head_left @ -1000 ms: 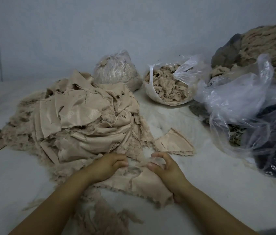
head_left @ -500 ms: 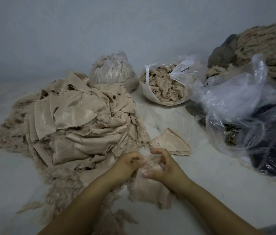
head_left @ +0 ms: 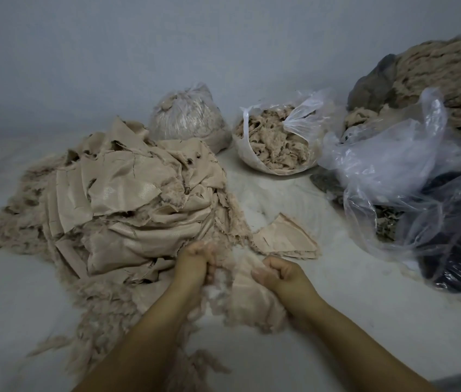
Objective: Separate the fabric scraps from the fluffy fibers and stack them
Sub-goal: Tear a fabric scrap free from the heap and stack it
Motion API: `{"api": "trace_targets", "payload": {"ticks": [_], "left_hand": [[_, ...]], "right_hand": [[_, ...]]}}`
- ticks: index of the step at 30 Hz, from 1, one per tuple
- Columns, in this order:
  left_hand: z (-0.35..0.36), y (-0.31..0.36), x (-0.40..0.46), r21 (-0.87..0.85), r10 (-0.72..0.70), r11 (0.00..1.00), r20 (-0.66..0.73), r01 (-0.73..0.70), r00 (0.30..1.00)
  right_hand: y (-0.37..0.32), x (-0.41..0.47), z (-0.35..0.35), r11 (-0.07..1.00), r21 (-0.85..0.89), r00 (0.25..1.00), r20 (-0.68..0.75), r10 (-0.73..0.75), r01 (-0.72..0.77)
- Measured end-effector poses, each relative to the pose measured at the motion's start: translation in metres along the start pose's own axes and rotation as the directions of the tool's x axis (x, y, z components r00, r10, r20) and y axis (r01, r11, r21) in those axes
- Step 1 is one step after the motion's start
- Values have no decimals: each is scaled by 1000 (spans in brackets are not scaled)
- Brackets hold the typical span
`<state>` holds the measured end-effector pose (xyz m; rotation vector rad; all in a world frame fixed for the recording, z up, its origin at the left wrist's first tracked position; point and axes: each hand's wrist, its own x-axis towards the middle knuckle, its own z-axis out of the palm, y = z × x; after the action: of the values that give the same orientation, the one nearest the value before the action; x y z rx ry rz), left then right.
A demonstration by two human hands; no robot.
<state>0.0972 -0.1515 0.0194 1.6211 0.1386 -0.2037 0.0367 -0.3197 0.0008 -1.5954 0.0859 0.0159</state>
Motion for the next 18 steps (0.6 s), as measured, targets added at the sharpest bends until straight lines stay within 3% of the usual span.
{"api": "trace_targets", "payload": {"ticks": [1,3,6,8,13,16,18], "left_hand": [[-3,1,1,25,9,1000,-1,-8,1000],[-2,4,-6,47,7,999,140,-14,990],[8,4,-18,-55,-6,998,320,25,947],[15,1,-21,-50,54,998,350,-39,935],[15,-6,-9,63,195,979,-28,-193,980],[8,-6,-1,213,271,943,-37,-257,962],[2,-8,2,188,224,960,-86,-205,971]], "right_hand": [[-1,-1,-2,998,63,1000,-15,9,-8],[-2,-1,-3,986,163,999,-36,35,-29],[-3,2,5,977,212,999,-31,17,-10],[-4,2,11,975,221,999,-45,-20,30],[1,2,15,989,140,987,-158,-28,51],[5,3,21,989,135,974,-225,-27,59],[2,5,21,980,181,955,-294,-29,86]]}}
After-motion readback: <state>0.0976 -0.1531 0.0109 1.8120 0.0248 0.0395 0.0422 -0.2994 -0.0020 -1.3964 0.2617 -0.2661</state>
